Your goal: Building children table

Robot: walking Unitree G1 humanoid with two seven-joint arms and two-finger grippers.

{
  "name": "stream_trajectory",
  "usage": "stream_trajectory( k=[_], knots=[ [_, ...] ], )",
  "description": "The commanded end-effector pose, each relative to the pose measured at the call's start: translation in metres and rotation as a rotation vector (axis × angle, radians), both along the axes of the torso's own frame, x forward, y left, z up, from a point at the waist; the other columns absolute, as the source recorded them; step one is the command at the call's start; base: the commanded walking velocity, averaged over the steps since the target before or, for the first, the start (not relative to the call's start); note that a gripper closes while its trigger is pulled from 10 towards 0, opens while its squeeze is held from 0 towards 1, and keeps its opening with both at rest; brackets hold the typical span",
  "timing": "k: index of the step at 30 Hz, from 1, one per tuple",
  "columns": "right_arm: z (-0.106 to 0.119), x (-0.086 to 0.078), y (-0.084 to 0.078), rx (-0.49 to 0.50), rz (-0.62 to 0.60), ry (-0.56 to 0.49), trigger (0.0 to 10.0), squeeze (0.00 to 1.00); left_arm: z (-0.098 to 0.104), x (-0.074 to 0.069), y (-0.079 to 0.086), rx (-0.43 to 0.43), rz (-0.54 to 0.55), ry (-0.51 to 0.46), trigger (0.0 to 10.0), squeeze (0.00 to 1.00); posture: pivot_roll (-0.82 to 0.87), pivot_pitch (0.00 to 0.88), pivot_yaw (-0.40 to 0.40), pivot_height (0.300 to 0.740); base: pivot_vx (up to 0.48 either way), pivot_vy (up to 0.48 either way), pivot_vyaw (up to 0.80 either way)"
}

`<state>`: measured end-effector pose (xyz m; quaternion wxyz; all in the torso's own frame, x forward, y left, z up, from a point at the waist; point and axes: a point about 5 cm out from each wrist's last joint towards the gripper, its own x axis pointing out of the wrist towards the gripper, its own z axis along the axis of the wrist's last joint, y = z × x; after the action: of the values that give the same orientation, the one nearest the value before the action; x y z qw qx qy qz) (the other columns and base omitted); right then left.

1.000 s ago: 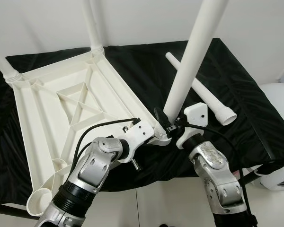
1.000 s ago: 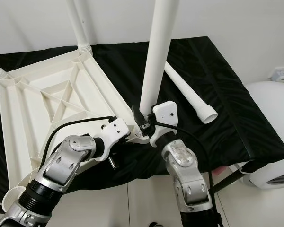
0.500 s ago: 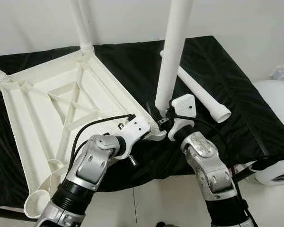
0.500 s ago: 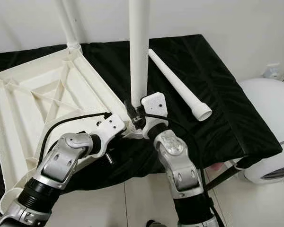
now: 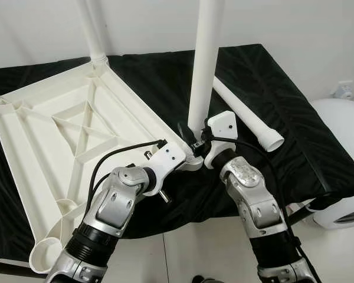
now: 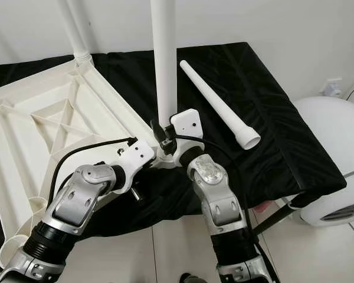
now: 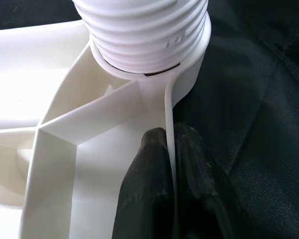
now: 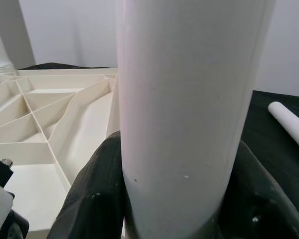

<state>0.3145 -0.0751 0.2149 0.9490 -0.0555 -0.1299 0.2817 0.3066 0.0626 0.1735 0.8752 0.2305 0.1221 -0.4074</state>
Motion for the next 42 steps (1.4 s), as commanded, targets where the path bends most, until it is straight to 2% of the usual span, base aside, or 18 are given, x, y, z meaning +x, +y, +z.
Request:
stream_trajectory(
  k=[1, 4, 6, 11, 26, 31, 36, 42],
  knots=[
    [-0.049, -0.001, 0.008, -0.051, 0.081, 0.232, 10.0, 0.00, -0.002, -0.005, -0.014, -0.043, 0.006, -0.022, 10.0, 0.00, -0.08, 0.197, 0.017, 0.740, 0.000, 0.000, 0.00],
    [-0.050, -0.001, 0.008, -0.053, 0.096, 0.236, 10.0, 0.00, -0.002, -0.005, -0.014, -0.043, 0.005, -0.022, 10.0, 0.00, -0.08, 0.197, 0.017, 0.740, 0.000, 0.000, 0.00],
    [-0.058, -0.004, 0.005, -0.097, 0.135, 0.260, 10.0, 0.00, -0.002, -0.006, -0.014, -0.043, 0.004, -0.021, 10.0, 0.00, -0.08, 0.195, 0.016, 0.740, 0.000, 0.000, 0.00],
    [-0.065, -0.006, 0.001, -0.132, 0.206, 0.289, 10.0, 0.00, -0.003, -0.007, -0.015, -0.043, 0.001, -0.023, 10.0, 0.00, -0.08, 0.192, 0.016, 0.740, 0.000, 0.000, 0.00],
    [-0.063, 0.010, -0.029, -0.159, 0.255, 0.305, 10.0, 0.00, -0.003, -0.008, -0.018, -0.041, -0.014, -0.026, 10.0, 0.00, -0.08, 0.193, 0.017, 0.740, 0.000, 0.000, 0.00],
    [-0.063, 0.008, -0.030, -0.159, 0.251, 0.299, 10.0, 0.00, -0.003, -0.009, -0.018, -0.038, -0.013, -0.026, 10.0, 0.00, -0.08, 0.189, 0.016, 0.740, 0.000, 0.000, 0.00],
    [-0.065, -0.001, -0.020, -0.146, 0.253, 0.280, 10.0, 0.00, -0.003, -0.009, -0.018, -0.041, -0.012, -0.025, 10.0, 0.00, -0.08, 0.189, 0.016, 0.740, 0.000, 0.000, 0.00],
    [-0.065, -0.004, -0.013, -0.128, 0.240, 0.268, 10.0, 0.00, -0.003, -0.009, -0.020, -0.043, -0.017, -0.026, 10.0, 0.00, -0.09, 0.184, 0.016, 0.740, 0.000, 0.000, 0.00]
  ],
)
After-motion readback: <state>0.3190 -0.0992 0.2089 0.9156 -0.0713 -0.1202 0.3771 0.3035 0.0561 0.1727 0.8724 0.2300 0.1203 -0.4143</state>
